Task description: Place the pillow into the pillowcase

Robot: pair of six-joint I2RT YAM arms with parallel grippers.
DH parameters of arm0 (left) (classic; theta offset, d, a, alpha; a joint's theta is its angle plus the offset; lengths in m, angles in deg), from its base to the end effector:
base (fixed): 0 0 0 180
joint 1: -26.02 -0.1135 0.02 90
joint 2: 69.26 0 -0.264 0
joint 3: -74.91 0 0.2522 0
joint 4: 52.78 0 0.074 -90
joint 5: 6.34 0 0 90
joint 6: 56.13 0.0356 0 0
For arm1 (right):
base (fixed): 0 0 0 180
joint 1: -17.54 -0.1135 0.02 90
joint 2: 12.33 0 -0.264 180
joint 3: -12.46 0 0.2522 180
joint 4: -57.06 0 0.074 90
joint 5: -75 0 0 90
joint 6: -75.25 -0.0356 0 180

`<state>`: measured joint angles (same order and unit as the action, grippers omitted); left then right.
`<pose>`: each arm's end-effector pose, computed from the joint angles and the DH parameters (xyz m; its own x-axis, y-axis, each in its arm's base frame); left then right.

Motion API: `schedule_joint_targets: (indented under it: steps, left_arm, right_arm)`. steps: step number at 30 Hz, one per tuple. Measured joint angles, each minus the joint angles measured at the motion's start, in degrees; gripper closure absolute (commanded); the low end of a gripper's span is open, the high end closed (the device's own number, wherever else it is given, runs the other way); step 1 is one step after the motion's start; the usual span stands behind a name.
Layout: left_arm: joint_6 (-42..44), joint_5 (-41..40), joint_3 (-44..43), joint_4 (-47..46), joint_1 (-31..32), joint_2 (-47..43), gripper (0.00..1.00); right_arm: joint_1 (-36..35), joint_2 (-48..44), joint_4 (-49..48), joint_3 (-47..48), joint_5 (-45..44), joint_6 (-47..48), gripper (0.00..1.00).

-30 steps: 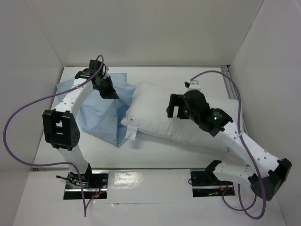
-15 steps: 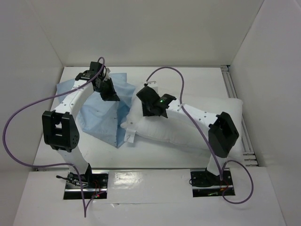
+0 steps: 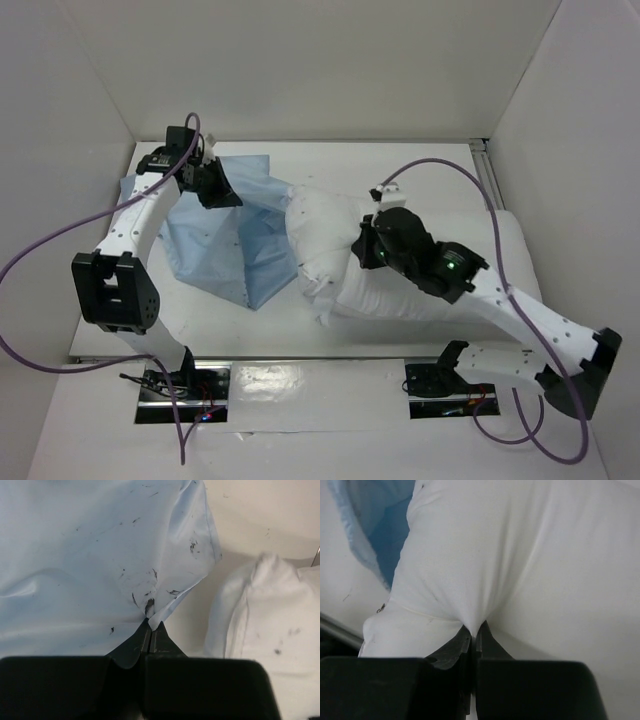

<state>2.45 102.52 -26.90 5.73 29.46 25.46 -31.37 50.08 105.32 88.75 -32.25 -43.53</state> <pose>0.3578 -0.0330 0.3235 -0.8004 -0.4461 -0.4004 -0.1866 0.8202 -0.5407 0.1602 0.1677 0.3470 -0.5944 0.0180 -0.8040 -0.3112 0.9167 0.2506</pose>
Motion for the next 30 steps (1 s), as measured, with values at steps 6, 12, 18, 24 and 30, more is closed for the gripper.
schedule_joint_targets:
  steps: [6, 12, 18, 24, 30]
  left_arm:
    - [0.02, 2.25, -0.7, 0.22, -1.62, 0.0, 1.0]
    - [0.09, 3.39, -1.64, 0.2, -1.88, 0.0, 1.0]
    - [1.73, 4.92, 0.5, -0.26, -1.84, -1.73, 1.0]
    - [3.13, 5.77, 6.78, 1.09, -1.36, -9.31, 1.0]
    - [4.9, 6.54, 8.61, 3.3, 1.07, -15.54, 1.0]
  right_arm:
    - [-2.36, -7.91, 1.75, -3.39, 6.86, 3.87, 1.0]
    - [-6.14, -2.71, 1.73, -5.22, 12.63, 7.37, 1.0]
    - [-8.72, 3.3, 0.9, -4.57, 10.4, 8.28, 1.0]
    - [-8.72, 12.72, -0.22, 2.91, 3.39, 7.63, 1.0]
    - [-8.72, 17.16, -0.9, 7.69, -5.22, 4.63, 1.0]
